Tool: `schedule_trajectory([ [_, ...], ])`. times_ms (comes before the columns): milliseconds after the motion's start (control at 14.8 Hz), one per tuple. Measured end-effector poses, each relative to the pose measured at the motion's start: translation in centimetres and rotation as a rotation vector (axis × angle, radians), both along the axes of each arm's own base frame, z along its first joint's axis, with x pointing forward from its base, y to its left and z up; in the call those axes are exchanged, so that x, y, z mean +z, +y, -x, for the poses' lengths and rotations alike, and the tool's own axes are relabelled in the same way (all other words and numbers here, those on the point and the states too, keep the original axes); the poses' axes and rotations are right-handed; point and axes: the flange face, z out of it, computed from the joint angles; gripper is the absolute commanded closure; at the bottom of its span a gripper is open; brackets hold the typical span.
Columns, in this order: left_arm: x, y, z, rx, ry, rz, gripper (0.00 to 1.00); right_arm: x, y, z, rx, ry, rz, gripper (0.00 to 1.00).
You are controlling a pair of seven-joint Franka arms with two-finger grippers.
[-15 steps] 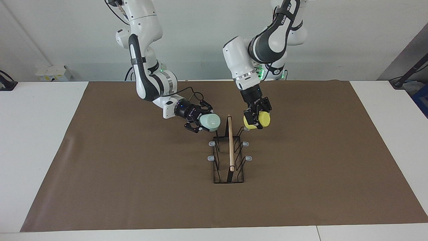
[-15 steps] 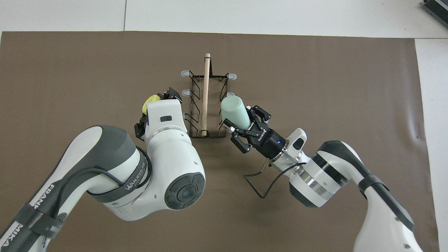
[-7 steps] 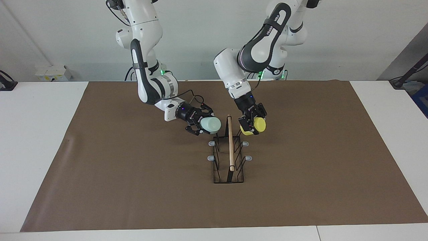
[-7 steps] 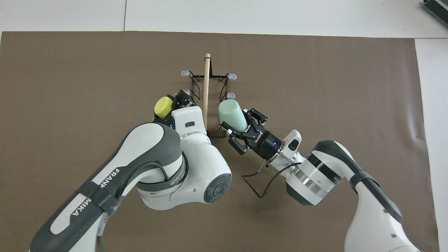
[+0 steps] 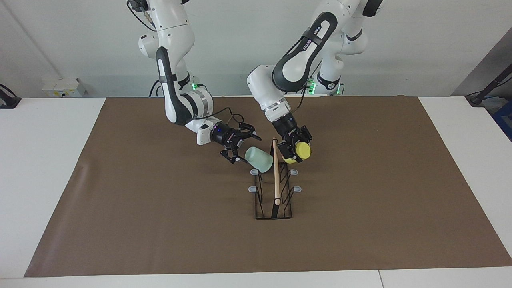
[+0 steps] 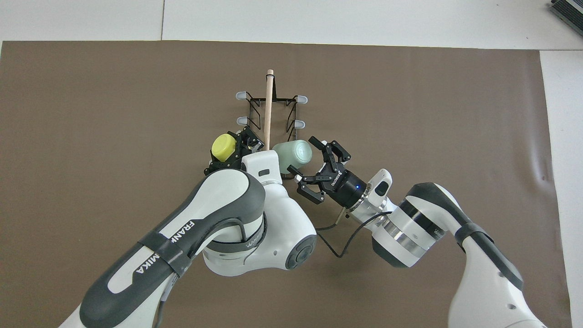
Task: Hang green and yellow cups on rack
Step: 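Open the right gripper and withdraw it from the green cup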
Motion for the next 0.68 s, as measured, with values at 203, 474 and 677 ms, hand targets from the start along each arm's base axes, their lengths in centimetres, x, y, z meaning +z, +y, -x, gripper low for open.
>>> schedule_trajectory([
  [203, 0.0, -0.2, 0.1, -0.003, 0.000, 0.000, 1.00, 0.1, 0.0, -0.1, 0.000, -0.002, -0.001, 0.00],
  [474, 0.1, -0.4, 0.4, 0.000, -0.001, -0.009, 0.01, 0.3, -0.4, -0.5, -0.011, -0.009, -0.001, 0.00],
  [677, 0.2, -0.4, 0.3, 0.003, -0.006, -0.010, 0.00, 0.9, -2.3, -1.5, -0.031, -0.029, 0.030, 0.00],
])
